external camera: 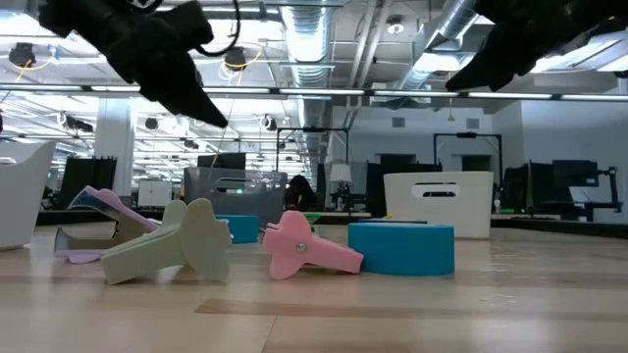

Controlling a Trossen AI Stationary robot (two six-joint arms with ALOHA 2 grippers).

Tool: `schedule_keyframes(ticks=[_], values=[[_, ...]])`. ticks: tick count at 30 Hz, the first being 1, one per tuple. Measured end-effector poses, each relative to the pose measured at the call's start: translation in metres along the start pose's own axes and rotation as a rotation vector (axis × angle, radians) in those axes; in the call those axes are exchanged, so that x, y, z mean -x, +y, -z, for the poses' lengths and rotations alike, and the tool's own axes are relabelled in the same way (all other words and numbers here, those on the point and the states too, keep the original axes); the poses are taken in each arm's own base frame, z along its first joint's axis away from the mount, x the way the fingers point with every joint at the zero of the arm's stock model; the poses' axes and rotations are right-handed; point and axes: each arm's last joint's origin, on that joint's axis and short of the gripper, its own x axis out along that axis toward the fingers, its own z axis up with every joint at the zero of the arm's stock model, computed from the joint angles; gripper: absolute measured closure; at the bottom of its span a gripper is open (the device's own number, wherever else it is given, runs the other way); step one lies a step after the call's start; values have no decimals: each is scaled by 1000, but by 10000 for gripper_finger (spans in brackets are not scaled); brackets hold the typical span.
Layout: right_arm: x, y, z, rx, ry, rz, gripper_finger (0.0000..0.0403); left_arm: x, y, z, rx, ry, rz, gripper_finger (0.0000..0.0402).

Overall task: Pick and place Stapler, Stapler remover, tape
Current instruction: Put the light blue tape into the bottom white bin

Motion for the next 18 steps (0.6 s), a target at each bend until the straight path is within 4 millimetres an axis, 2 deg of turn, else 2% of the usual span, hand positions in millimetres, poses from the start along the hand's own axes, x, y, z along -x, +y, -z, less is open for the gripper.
schedule_keyframes(ticks=[9, 15, 18], values=[[0, -3, 2, 9, 12, 89, 403, -15, -33, -13, -96, 134, 55, 400], [0, -3, 2, 9, 11, 103, 403, -23, -44, -17, -135, 175, 63, 400], [0, -3, 2, 9, 11, 102, 403, -26, -49, -17, -208, 209, 68, 400]])
